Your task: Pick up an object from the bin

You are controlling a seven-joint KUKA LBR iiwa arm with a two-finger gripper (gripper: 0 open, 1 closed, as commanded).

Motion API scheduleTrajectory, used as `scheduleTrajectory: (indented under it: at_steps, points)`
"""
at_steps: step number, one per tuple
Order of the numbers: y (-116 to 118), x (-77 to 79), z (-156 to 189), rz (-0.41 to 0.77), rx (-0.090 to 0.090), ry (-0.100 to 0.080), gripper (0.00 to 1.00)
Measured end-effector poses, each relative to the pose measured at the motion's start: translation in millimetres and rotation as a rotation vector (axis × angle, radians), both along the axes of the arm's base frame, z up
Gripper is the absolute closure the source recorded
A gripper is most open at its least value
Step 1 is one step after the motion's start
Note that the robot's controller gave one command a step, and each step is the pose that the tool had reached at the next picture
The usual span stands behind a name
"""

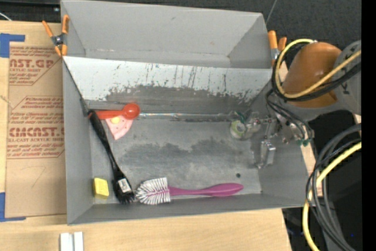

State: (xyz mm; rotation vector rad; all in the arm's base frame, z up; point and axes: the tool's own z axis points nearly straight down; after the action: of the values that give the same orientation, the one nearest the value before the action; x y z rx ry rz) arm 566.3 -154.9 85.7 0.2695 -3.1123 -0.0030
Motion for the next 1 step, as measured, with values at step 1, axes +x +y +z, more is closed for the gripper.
scheduleTrajectory:
  at_steps: [1]
  points:
    - [6.2,-2.6,-10.0,-0.117,-0.006,-0.006,0.0]
